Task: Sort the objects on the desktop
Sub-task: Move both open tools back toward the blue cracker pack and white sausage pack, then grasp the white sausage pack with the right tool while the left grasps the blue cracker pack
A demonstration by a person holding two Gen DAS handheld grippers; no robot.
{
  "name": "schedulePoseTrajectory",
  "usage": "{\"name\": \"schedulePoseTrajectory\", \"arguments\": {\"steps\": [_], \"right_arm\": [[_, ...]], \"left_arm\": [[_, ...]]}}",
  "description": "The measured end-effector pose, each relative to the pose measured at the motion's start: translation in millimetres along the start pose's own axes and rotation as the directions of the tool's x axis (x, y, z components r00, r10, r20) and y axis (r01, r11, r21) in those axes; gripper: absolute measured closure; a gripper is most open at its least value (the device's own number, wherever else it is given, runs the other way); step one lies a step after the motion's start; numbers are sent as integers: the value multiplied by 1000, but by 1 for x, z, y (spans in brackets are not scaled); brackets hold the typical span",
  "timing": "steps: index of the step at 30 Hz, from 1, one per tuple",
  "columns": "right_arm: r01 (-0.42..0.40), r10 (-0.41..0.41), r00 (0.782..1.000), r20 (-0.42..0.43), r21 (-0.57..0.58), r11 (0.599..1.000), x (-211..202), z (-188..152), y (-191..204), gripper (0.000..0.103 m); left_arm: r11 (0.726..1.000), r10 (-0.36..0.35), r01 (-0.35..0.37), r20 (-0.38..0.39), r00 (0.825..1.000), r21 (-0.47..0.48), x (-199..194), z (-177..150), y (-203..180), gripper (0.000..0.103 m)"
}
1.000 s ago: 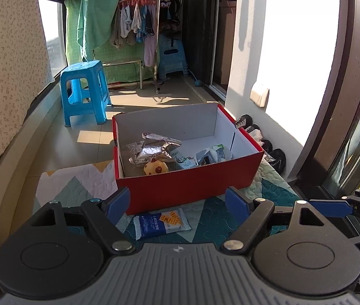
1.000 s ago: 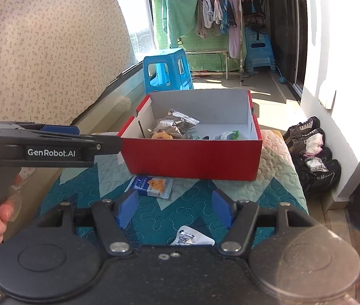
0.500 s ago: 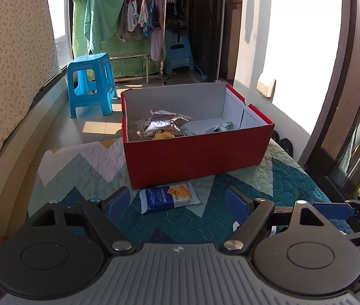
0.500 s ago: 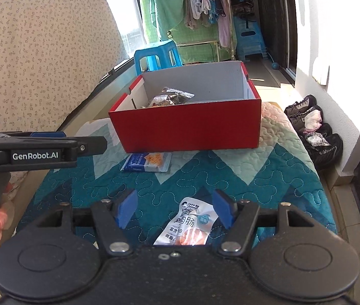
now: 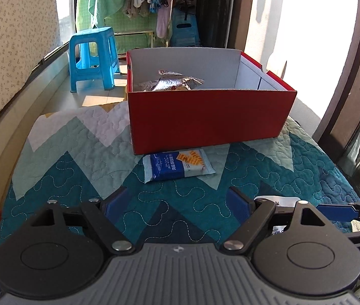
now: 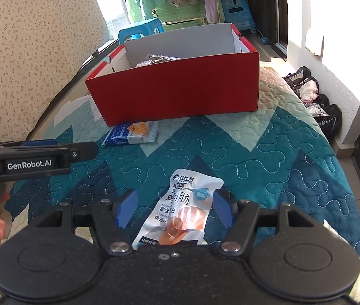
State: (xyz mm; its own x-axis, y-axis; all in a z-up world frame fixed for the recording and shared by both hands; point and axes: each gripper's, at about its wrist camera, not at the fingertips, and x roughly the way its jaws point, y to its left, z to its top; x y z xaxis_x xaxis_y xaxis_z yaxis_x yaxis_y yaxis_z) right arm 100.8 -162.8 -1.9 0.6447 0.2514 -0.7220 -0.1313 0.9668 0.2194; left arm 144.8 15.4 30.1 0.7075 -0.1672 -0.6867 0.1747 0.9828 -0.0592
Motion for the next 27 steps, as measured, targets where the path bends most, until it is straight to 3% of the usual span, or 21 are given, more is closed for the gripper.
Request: {"name": "schedulePoseTrajectory", "arguments": {"steps": [9, 11, 13, 14, 27], "right_arm": [[-22, 20, 998, -53, -40, 999, 19, -10, 6, 37], [-18, 15, 998, -57, -47, 999, 21, -11, 7, 37], [3, -5, 999, -50, -53, 999, 23, -13, 7, 37], [19, -21, 999, -36, -56, 998, 22, -14, 8, 37], [26, -33, 998, -62, -103, 994, 30, -16, 11, 36]], "left_arm": [[1000, -3, 3, -46, 999, 6, 24, -10, 4, 19], [1000, 5, -4, -39, 999, 16, 28, -10, 3, 14], [1000, 3, -2, -35, 999, 26, 33, -10, 2, 2], [1000, 4, -3, -36, 999, 28, 35, -9, 2, 0], [998, 46, -44, -51, 998, 38, 73, 10, 2, 0]]}}
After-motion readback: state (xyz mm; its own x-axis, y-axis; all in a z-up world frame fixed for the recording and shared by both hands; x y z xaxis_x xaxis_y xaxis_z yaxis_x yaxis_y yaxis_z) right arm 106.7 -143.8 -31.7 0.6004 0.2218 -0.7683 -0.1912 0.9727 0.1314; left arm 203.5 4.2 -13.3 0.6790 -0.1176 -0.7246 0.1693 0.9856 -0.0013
